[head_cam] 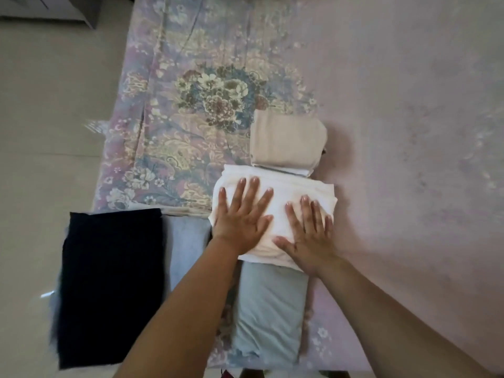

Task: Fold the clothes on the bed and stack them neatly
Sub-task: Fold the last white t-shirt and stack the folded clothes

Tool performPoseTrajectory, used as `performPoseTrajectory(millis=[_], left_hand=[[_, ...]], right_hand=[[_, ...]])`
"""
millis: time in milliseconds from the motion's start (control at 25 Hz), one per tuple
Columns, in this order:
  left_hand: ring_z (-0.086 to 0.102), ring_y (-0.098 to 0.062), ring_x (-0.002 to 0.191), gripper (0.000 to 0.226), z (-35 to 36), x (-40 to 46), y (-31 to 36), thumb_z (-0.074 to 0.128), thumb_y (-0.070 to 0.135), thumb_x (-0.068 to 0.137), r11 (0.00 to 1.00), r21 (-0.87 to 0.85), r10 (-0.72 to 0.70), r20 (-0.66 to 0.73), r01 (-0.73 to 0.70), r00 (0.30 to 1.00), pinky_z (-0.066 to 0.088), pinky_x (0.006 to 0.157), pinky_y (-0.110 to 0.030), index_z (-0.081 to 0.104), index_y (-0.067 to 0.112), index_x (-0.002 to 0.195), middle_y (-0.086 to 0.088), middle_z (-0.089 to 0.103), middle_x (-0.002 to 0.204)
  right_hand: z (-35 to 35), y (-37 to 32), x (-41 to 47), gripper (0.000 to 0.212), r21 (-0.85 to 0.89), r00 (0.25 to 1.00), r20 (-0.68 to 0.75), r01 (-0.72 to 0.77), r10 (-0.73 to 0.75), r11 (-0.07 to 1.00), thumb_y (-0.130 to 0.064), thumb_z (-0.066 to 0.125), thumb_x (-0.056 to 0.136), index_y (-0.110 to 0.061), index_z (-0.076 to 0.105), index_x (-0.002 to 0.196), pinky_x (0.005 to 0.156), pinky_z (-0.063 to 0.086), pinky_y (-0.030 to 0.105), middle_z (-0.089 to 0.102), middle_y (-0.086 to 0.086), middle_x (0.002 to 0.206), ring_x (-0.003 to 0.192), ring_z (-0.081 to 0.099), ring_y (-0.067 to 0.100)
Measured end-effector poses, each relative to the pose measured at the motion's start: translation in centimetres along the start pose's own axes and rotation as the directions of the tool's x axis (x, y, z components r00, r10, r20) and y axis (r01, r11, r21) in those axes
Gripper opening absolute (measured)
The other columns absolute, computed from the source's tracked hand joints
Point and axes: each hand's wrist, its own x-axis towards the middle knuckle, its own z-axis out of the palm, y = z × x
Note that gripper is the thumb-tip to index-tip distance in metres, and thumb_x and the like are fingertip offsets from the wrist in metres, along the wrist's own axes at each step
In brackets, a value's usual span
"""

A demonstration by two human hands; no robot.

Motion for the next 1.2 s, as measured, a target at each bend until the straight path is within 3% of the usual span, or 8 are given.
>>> performPoseTrajectory(millis=[160,280,400,480,720,920,1040,1200], left_hand=[[0.043,-0.044,0.14,0.052,-1.2,-5.6,2.2,0.049,0.025,0.097,0.998,-0.035,0.041,-0.319,-0.055,0.947,0.037,0.111,-0.062,0.049,0.004,0.145,-0.026,0.044,0.151],[0.041,-0.048,0.139,0.055,1.2,-14.2,5.8,0.054,0.02,0.096,0.929,-0.347,-0.217,-0.238,0.125,0.947,0.036,0.112,-0.057,0.046,-0.007,0.143,-0.033,0.044,0.147],[0.032,-0.048,0.143,0.07,3.4,-17.6,9.0,0.066,0.016,0.096,0.379,-0.718,-0.56,0.324,0.584,0.763,0.032,0.116,-0.054,0.031,-0.008,0.152,-0.035,0.03,0.154],[0.036,-0.043,0.141,0.074,4.2,-17.4,8.9,0.07,0.019,0.094,0.137,-0.73,-0.601,0.476,0.67,0.642,0.035,0.114,-0.05,0.031,-0.002,0.153,-0.03,0.033,0.153],[0.063,-0.033,0.111,0.082,4.0,-16.7,6.6,0.081,0.009,0.084,-0.289,-0.699,-0.442,0.703,0.654,0.557,0.054,0.096,-0.048,0.034,0.013,0.151,-0.016,0.06,0.13],[0.064,-0.038,0.115,0.047,3.3,-20.0,8.2,0.063,0.003,0.095,-0.54,-0.523,-0.071,0.809,0.659,0.584,0.054,0.094,-0.049,0.05,0.006,0.14,-0.021,0.068,0.124],[0.06,-0.042,0.119,0.049,2.0,-22.7,9.9,0.063,-0.003,0.089,-0.629,-0.522,0.0,0.741,0.576,0.672,0.052,0.097,-0.051,0.052,0.003,0.136,-0.026,0.064,0.128],[0.064,-0.041,0.113,0.063,-1.7,-23.2,11.0,0.068,-0.011,0.078,-0.639,-0.598,-0.067,0.671,0.485,0.738,0.056,0.088,-0.046,0.049,0.005,0.136,-0.025,0.066,0.127]], right_hand=[[-0.2,-0.8,-5.7,0.075,0.04,0.96,-0.279,0.029,-0.017,0.999,-0.034,0.067,0.096,-0.009,0.031,0.158,0.121,0.017,0.06,0.018,0.023,0.165,0.153,0.017,0.041],[3.1,0.4,-12.3,0.074,0.484,0.889,-0.244,-0.235,0.388,0.843,-0.021,0.071,0.095,0.003,0.032,0.153,0.115,0.035,0.051,0.031,0.029,0.156,0.144,0.032,0.043],[6.6,0.0,-14.1,0.063,0.794,0.781,0.209,-0.487,0.589,0.364,-0.024,0.07,0.095,0.001,0.043,0.146,0.106,0.043,0.042,0.051,0.023,0.141,0.128,0.051,0.035],[8.1,-0.6,-13.7,0.051,0.821,0.743,0.346,-0.536,0.573,0.198,-0.025,0.075,0.092,-0.004,0.056,0.134,0.094,0.051,0.039,0.067,0.016,0.123,0.11,0.064,0.03],[8.3,1.0,-12.0,0.045,0.806,0.79,0.414,-0.549,0.453,0.222,-0.037,0.079,0.087,-0.013,0.066,0.123,0.088,0.055,0.037,0.072,0.008,0.117,0.101,0.068,0.026],[5.4,3.3,-13.8,0.045,0.758,0.763,0.612,-0.641,0.207,0.122,-0.037,0.08,0.086,-0.017,0.065,0.123,0.093,0.056,0.041,0.074,0.008,0.114,0.106,0.07,0.025],[4.1,3.6,-16.0,0.044,0.739,0.742,0.667,-0.671,0.075,0.069,-0.021,0.077,0.089,-0.02,0.059,0.129,0.098,0.054,0.045,0.073,0.01,0.119,0.112,0.068,0.028],[-2.0,2.1,-16.3,0.054,0.764,0.819,0.569,-0.559,0.071,0.321,-0.013,0.081,0.085,-0.016,0.057,0.134,0.094,0.056,0.037,0.072,0.006,0.12,0.109,0.069,0.022]])
